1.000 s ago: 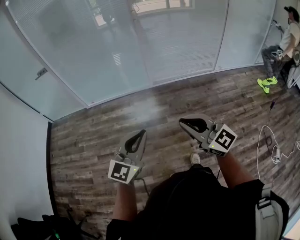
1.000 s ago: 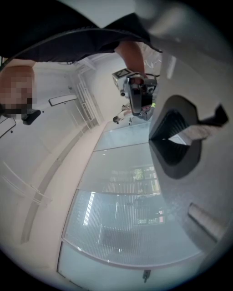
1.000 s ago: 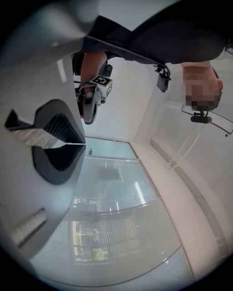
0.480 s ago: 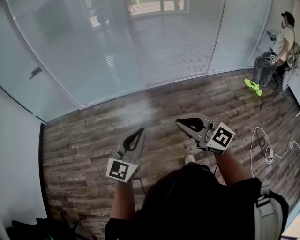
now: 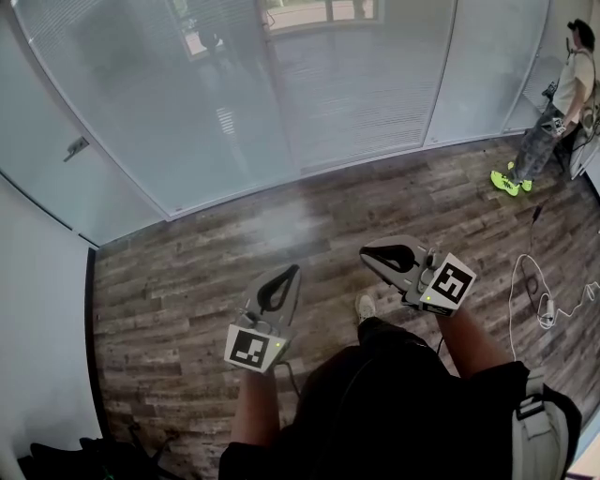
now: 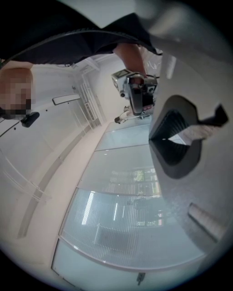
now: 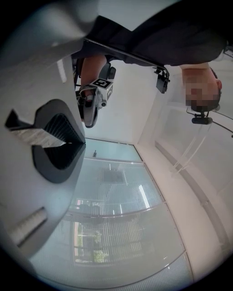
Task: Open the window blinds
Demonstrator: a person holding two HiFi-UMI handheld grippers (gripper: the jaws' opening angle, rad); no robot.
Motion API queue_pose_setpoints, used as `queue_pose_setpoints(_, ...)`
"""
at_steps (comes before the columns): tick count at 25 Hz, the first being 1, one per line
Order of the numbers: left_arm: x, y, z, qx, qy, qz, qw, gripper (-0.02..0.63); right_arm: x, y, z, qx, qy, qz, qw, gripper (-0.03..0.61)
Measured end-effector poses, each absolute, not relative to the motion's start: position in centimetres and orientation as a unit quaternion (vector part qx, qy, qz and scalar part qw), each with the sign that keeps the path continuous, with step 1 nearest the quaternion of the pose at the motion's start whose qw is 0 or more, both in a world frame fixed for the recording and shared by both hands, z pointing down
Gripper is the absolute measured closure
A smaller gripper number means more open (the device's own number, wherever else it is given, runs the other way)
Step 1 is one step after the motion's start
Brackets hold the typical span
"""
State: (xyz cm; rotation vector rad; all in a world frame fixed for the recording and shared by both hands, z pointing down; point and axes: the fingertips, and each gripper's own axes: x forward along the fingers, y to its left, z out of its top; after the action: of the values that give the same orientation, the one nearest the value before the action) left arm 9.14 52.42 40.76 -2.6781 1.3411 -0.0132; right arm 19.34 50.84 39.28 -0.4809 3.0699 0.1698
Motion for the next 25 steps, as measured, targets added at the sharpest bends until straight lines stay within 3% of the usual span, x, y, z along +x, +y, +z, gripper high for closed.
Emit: queue_pose_setpoints(25,6.3,36.4,39.6,-0.85,0.519,-0.061,0.069,0.609,17.7,31.8,39.1,-0.099,0.993,0.026,0.063,0.574)
